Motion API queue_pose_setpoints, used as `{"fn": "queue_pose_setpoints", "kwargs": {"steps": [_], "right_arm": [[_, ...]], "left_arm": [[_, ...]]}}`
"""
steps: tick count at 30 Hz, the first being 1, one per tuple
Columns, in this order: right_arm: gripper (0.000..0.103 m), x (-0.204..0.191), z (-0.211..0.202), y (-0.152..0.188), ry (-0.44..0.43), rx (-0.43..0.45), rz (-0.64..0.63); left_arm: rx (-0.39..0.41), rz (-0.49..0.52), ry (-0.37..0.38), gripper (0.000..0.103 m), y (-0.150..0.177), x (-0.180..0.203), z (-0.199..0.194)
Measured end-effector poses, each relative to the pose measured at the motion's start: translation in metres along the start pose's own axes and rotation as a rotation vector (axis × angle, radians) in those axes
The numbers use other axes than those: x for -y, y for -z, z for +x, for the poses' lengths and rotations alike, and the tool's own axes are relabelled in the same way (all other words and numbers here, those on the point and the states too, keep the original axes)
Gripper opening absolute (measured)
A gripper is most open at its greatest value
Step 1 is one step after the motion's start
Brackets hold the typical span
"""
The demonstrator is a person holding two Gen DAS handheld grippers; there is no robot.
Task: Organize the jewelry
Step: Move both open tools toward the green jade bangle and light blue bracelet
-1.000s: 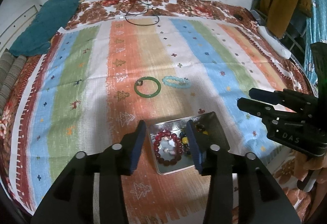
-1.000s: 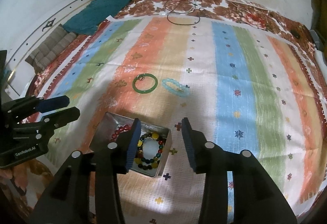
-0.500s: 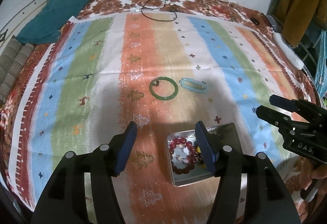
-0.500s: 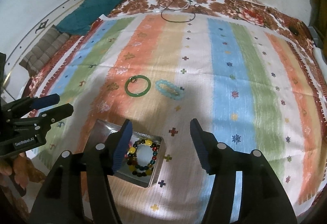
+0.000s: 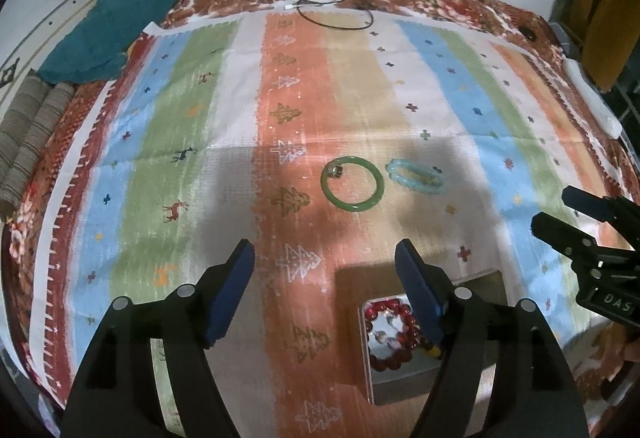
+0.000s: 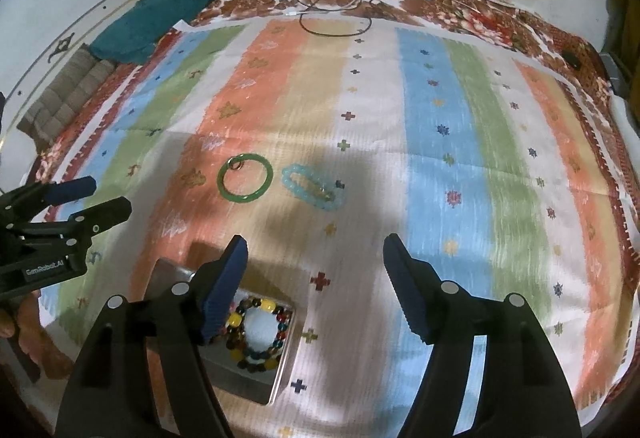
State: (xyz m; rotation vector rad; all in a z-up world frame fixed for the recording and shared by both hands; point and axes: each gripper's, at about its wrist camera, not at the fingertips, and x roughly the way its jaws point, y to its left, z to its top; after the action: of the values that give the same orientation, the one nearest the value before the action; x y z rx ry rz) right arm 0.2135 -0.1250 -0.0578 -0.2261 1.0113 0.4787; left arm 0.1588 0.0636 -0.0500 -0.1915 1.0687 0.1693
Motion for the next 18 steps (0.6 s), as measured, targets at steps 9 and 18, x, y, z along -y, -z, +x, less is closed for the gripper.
{"fn": "queue_pose_setpoints", "kwargs": {"steps": [9,18], "right_arm": [[0.074,0.003,0.012,-0.015,0.013,0.004,0.007],[0.074,0.005,0.031,-0.025,0.017,-0.029,0.011]], "left_arm": [[-0.051,-0.003,-0.026,0.072,-0.014,-0.002,0.028],[-0.097,0.005,-0.035,0.072,-0.023,-0.003,0.054]]}}
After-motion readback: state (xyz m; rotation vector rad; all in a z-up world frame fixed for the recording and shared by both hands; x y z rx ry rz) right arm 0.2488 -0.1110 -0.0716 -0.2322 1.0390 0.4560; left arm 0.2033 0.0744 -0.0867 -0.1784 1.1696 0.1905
